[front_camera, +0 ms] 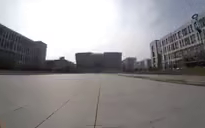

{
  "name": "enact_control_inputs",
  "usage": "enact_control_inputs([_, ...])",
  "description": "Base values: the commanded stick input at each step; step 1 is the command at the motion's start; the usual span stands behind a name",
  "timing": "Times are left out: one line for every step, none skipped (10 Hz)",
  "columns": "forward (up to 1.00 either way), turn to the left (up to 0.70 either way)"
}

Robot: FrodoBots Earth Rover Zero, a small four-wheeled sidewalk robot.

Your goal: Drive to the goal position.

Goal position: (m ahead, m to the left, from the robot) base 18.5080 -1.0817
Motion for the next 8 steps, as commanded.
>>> enact_control_inputs([1.00,0.00])
enact_control_inputs([1.00,0.00])
enact_control_inputs([1.00,0.00])
enact_control_inputs([1.00,0.00])
enact_control_inputs([1.00,0.00])
enact_control_inputs([1.00,0.00])
enact_control_inputs([1.00,0.00])
enact_control_inputs([1.00,0.00])
